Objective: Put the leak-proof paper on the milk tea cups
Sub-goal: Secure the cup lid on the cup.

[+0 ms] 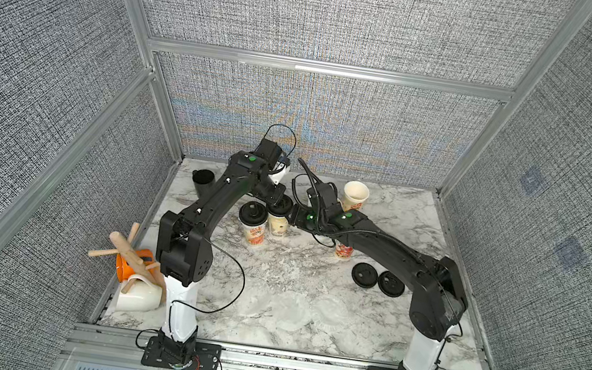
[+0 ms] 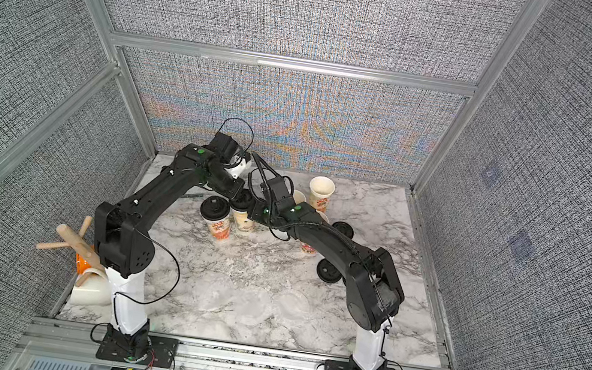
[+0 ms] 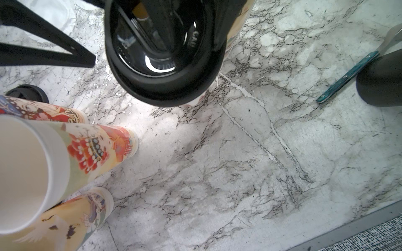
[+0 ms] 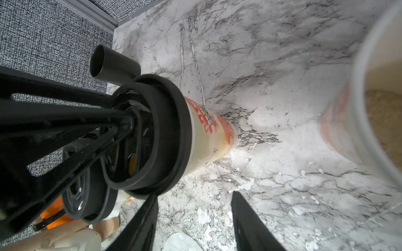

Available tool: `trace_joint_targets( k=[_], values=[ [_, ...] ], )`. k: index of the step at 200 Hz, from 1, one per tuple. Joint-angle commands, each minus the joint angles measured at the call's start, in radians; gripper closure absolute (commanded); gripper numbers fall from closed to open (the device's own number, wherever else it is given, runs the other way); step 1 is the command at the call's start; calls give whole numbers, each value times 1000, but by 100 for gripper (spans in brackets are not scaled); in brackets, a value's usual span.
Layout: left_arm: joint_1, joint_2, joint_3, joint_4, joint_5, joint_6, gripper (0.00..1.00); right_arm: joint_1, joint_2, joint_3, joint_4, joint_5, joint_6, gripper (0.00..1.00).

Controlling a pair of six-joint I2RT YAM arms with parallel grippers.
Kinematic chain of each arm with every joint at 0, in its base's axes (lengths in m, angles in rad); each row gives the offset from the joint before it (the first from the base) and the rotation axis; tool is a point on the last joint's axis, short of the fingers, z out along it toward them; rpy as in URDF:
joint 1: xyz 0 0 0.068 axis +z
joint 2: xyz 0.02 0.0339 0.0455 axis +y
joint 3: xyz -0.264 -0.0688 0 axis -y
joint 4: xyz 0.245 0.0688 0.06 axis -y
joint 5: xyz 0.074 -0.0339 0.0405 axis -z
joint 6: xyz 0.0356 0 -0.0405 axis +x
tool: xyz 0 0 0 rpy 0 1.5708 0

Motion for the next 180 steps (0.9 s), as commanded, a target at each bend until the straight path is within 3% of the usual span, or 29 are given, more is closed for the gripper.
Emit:
trace_joint_targets(
  k=[1, 111, 180],
  values=[
    [-4, 39, -44, -351, -45, 25, 70, -4, 28, 13, -104, 99, 6, 44],
    [-5, 39, -64, -337, -37, 25, 71, 8, 95, 67, -122, 93, 11, 45],
    [-7, 41, -70, -323, -32, 27, 71, 11, 20, 50, -59, 53, -36, 45]
  ],
)
